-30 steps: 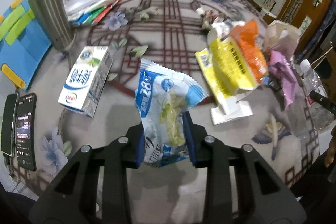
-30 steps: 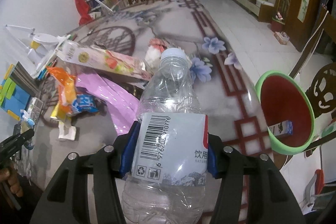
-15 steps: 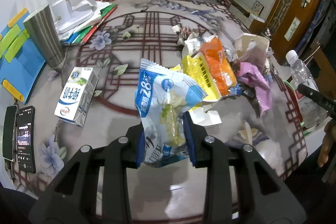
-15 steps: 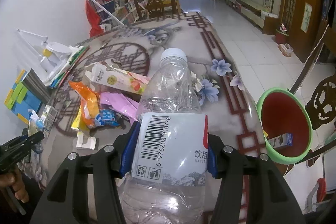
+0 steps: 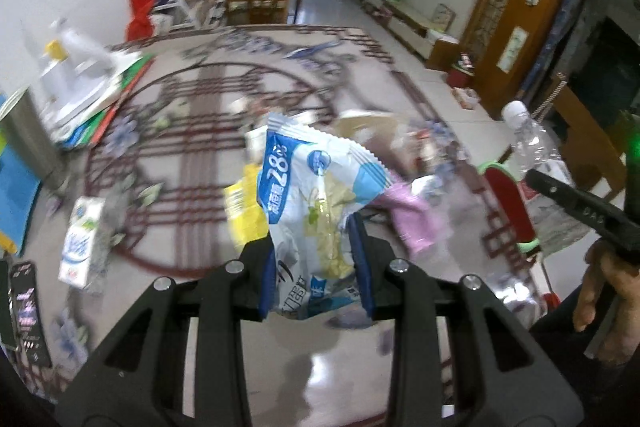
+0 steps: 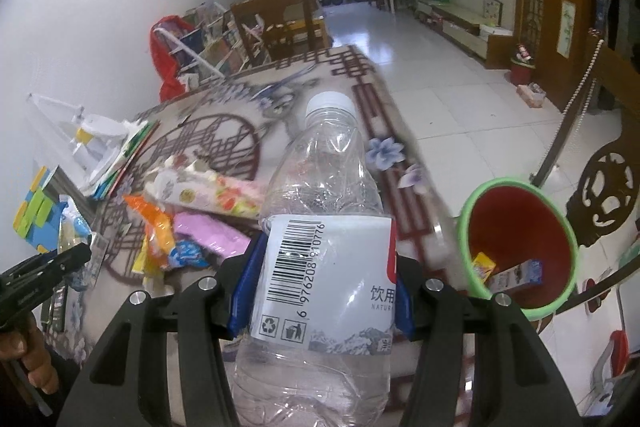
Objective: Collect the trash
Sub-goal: 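Carry the wrapper and bottle to the red bin and release both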
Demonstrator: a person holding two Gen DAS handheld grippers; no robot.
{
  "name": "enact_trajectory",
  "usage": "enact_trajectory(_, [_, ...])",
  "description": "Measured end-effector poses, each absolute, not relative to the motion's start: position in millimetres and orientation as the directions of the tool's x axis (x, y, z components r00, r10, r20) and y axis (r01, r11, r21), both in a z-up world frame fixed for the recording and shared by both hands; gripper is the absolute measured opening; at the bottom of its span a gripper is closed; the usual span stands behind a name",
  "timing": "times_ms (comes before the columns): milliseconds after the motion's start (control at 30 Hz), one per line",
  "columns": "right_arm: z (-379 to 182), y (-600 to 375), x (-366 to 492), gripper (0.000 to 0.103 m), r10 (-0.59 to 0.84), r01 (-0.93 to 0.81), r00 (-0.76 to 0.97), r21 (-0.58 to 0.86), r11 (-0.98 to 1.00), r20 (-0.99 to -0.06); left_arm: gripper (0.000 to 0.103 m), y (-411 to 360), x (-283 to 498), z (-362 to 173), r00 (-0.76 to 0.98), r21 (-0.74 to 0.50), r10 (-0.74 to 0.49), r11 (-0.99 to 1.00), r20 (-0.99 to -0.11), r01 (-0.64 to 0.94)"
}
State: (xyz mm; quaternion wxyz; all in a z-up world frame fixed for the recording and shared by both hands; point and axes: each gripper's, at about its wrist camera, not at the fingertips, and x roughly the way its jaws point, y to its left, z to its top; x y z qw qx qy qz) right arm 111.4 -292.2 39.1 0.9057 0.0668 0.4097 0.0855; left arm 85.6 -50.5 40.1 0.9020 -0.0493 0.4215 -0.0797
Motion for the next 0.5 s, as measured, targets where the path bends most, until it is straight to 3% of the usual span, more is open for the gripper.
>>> enact_trajectory(500, [65,-409,124,0.053,0.092,0.051,0.705,0.179,0.983,-0.704,0.031,-208,142,55,0.571,-0.182,-0.372,0.914,-0.732,0.362])
